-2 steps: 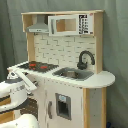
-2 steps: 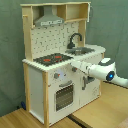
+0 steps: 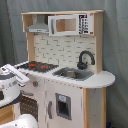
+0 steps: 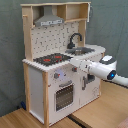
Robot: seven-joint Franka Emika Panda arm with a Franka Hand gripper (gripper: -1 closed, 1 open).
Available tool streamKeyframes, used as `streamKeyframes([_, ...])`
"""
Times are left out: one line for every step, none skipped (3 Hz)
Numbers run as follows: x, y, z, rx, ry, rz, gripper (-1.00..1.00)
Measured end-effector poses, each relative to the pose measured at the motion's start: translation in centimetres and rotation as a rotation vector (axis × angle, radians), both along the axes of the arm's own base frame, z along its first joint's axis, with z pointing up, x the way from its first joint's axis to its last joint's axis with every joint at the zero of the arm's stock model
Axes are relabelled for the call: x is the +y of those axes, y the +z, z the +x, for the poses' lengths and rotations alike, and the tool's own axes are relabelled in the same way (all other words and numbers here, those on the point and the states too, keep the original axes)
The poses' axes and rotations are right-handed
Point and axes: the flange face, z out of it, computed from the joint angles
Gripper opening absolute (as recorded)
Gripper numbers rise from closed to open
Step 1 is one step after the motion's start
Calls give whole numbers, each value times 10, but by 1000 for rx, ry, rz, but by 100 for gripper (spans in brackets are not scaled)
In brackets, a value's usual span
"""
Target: Play with the kitchen
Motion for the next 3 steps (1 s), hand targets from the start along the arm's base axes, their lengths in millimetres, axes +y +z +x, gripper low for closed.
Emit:
streamKeyframes([35, 8, -15, -32, 56, -86, 100])
streamKeyframes([61, 13, -22, -64, 69, -174, 100])
streamKeyframes([90, 14, -31, -94, 75, -240, 100])
